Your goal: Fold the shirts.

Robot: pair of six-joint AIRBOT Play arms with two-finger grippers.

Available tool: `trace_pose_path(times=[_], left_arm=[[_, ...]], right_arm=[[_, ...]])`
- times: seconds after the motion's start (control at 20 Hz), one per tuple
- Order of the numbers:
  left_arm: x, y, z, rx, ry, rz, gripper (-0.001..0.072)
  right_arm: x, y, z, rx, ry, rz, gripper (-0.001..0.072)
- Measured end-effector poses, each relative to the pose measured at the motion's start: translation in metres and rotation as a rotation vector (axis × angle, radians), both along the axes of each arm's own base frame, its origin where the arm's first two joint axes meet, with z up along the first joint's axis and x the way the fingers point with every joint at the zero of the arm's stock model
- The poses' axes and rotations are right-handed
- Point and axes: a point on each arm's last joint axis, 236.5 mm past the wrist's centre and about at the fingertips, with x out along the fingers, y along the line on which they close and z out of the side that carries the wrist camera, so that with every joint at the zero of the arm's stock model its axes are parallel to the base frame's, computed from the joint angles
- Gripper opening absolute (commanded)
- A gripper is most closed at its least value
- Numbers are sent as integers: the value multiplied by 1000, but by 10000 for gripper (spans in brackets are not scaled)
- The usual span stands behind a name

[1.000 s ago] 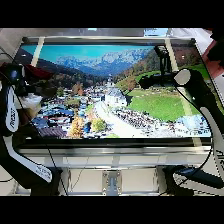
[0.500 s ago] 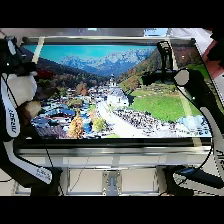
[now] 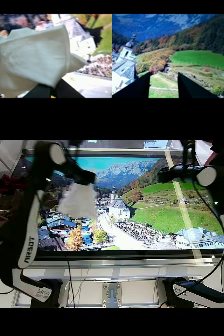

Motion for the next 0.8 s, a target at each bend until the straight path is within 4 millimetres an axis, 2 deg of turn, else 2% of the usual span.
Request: trace_pose_path(times=[0.05, 0.15, 0.2, 0.25, 0.3, 0.4, 0.5, 0.6, 0.7, 0.8], left_arm=[[-16, -33, -10, -1, 11, -72, 10], [-44, -86, -34, 10, 33, -187, 11], [-57, -109, -46, 13, 41, -232, 52], [-69, -129, -60, 21, 52, -275, 341], [-77, -143, -69, 27, 53, -303, 696], [-78, -157, -78, 58, 9, -327, 718], [-58, -151, -68, 135, -96, -303, 718], [-26, -125, -49, 256, -229, -232, 716], [2, -96, -30, 351, -327, -152, 715], [23, -65, -28, 401, -344, -67, 715]], right_arm=[[-3, -8, 14, -6, -25, -15, 392], [-12, -24, 39, -17, -74, -47, 392], [-16, -31, 46, -23, -85, -59, 392], [-21, -36, 50, -26, -82, -68, 392], [-25, -40, 50, -33, -71, -75, 393], [-33, -46, 44, -47, -34, -82, 393], [-38, -50, 30, -63, 13, -86, 392], [-42, -48, 8, -51, 69, -79, 393], [-46, -38, -24, -8, 146, -57, 393], [-52, -28, -64, 36, 242, -42, 393]])
